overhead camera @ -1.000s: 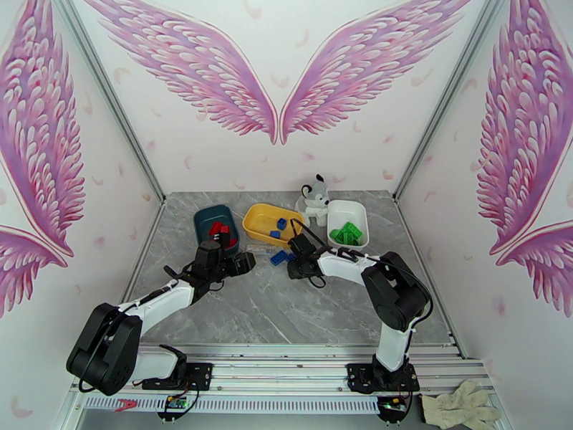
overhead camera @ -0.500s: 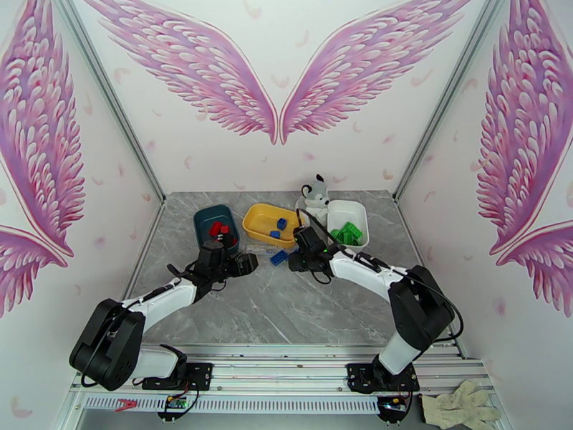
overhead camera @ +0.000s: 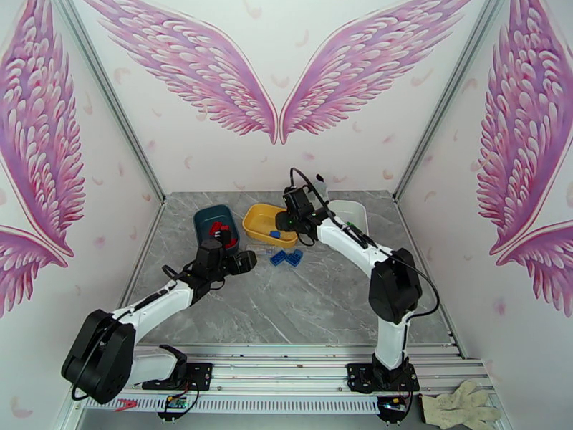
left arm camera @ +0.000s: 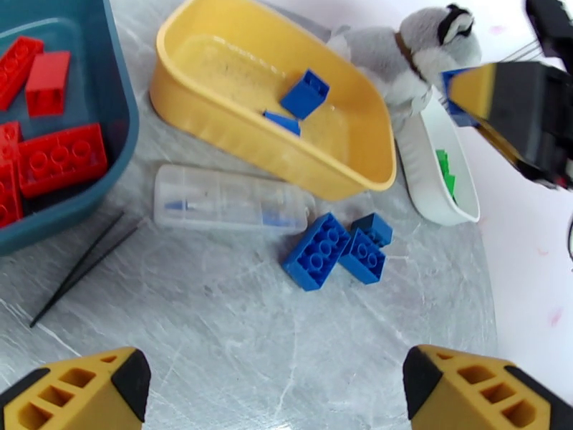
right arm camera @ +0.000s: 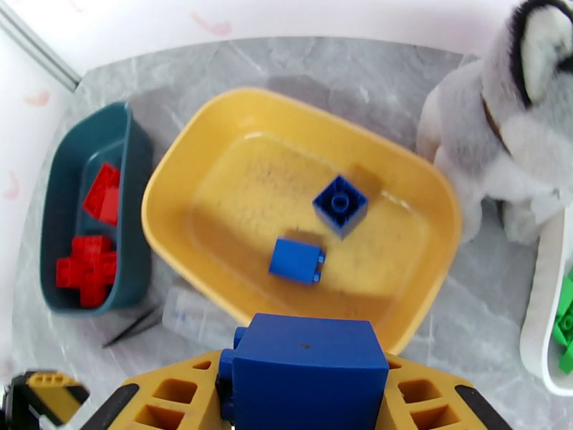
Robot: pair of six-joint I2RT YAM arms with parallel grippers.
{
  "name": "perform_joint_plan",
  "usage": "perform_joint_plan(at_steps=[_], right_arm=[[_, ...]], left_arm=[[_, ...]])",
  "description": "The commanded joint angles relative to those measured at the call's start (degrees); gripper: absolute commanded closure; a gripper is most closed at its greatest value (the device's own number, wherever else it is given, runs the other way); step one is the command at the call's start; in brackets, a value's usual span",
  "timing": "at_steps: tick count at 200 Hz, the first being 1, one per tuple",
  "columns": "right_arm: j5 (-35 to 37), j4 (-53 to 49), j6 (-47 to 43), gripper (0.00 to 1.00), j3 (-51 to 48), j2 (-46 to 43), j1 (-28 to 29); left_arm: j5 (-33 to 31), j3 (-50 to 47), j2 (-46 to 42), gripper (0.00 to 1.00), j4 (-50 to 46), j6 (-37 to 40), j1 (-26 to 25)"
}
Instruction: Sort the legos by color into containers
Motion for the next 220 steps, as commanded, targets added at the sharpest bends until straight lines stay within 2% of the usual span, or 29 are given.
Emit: perform_joint_plan(at_steps=[1,30,60,154,184,220], right_arm=[[2.0,-6.1,-0.1,0.44,7.0,4.4,-0.6],[2.2,-7.4,-0.8,0.29,9.6,5.7,-0.6],[0.7,-4.2,-0.7,0.26,3.0,0.8,-0.5],[-0.5,2.7,-1.4,0.26,-24.0,-15.4,-0.4],[1.0,5.9,-0.6,0.29,-28.8,-16.1,-1.0],[-0.7,8.7,-0.1,0.40,-30.2,-12.4,-2.3]], left_arm=[[-1.6,-0.4,-2.0,0.01,-1.7,0.5,0.9],[-0.9,-0.5,-1.7,0.01,-1.5,0.3,1.5],[-0.7,-0.6,-1.7,0.01,-1.3,0.2,1.6],[-0.3,-0.8,-1.3,0.01,-0.9,-0.1,2.2],[0.1,-0.8,-0.4,0.01,-0.4,-0.2,2.2],[0.8,-0.7,0.6,0.01,-0.1,-0.4,2.3]])
